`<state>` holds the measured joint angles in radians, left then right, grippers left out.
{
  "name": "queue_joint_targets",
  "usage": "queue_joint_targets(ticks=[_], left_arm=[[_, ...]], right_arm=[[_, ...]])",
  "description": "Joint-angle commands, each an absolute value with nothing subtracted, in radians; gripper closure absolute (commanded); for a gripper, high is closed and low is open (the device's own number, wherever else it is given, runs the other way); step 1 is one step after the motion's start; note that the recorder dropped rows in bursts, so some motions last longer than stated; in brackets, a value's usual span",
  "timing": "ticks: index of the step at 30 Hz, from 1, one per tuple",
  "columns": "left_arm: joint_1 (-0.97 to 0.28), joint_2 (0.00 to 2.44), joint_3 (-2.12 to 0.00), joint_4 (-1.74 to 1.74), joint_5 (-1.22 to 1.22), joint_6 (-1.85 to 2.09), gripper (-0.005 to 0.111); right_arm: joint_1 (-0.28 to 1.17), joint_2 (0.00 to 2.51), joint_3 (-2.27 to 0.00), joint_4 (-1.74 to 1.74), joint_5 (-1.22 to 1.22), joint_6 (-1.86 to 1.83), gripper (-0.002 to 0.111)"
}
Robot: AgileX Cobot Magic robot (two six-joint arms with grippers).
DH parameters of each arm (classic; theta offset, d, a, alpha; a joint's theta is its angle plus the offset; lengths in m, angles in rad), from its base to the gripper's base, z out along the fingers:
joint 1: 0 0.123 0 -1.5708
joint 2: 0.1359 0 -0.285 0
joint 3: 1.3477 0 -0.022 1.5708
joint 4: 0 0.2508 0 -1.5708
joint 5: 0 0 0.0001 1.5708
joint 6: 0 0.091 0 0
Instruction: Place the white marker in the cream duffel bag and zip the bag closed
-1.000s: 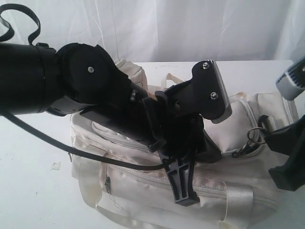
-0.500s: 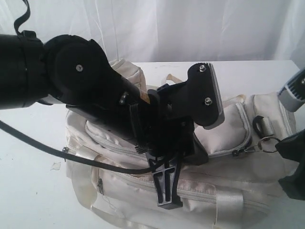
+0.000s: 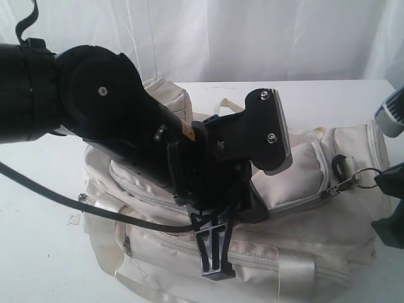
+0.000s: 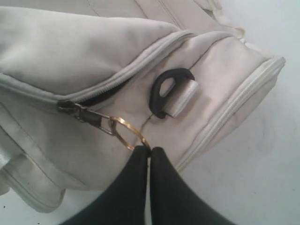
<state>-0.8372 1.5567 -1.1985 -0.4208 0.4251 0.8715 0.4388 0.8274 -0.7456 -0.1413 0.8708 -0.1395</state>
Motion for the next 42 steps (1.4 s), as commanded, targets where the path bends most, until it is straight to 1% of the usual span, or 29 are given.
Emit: queue_joint_targets(ticks=[1, 3, 4, 7, 12, 17, 21, 25, 26, 28, 29, 32, 35, 36, 42], left_arm=[[-0.839, 1.54, -1.2, -0.459, 0.429, 0.871, 0.066], [-0.839, 1.535, -1.2, -0.497, 0.411, 0.871, 0.047], [-0.839, 1.53, -1.2, -0.499, 0.411, 0.871, 0.045], [-0.839, 1.53, -1.2, -0.515, 0.411, 0.871, 0.045], [-0.839, 1.53, -1.2, -0.639, 0.404, 0.946, 0.045], [-0.855, 1.55, -1.2, -0.725, 0.393, 1.022, 0.05], [-0.885, 1.595, -1.2, -0.723, 0.28, 1.035, 0.05], [-0.886, 1.649, -1.2, -0.723, 0.252, 1.05, 0.05], [-0.886, 1.657, -1.2, -0.723, 0.236, 1.05, 0.051], [-0.886, 1.666, -1.2, -0.723, 0.202, 1.05, 0.059], [-0.886, 1.668, -1.2, -0.723, 0.19, 1.05, 0.069], [-0.886, 1.668, -1.2, -0.723, 0.177, 1.05, 0.09], [-0.886, 1.668, -1.2, -0.723, 0.181, 1.05, 0.105], [-0.886, 1.668, -1.2, -0.723, 0.186, 1.05, 0.107], [-0.886, 1.664, -1.2, -0.718, 0.254, 1.05, 0.107]], right_arm=[[0.438, 0.82, -0.747, -0.14, 0.844, -0.132, 0.108], [0.438, 0.82, -0.747, -0.132, 0.844, -0.132, 0.108], [0.438, 0.82, -0.747, -0.132, 0.844, -0.132, 0.108], [0.438, 0.82, -0.747, -0.129, 0.844, -0.132, 0.108], [0.438, 0.82, -0.747, -0.127, 0.832, -0.132, 0.108], [0.438, 0.82, -0.747, -0.117, 0.833, -0.132, 0.108], [0.438, 0.82, -0.747, -0.097, 0.83, -0.132, 0.108], [0.438, 0.82, -0.747, -0.094, 0.83, -0.134, 0.108], [0.438, 0.82, -0.747, -0.094, 0.83, -0.134, 0.108], [0.438, 0.82, -0.747, -0.094, 0.832, -0.134, 0.108], [0.438, 0.82, -0.747, -0.094, 0.832, -0.134, 0.108], [0.438, 0.82, -0.747, -0.094, 0.832, -0.134, 0.108], [0.438, 0.82, -0.747, -0.094, 0.832, -0.134, 0.108], [0.438, 0.82, -0.747, -0.094, 0.832, -0.134, 0.108], [0.438, 0.82, -0.747, -0.165, 0.832, -0.134, 0.108]])
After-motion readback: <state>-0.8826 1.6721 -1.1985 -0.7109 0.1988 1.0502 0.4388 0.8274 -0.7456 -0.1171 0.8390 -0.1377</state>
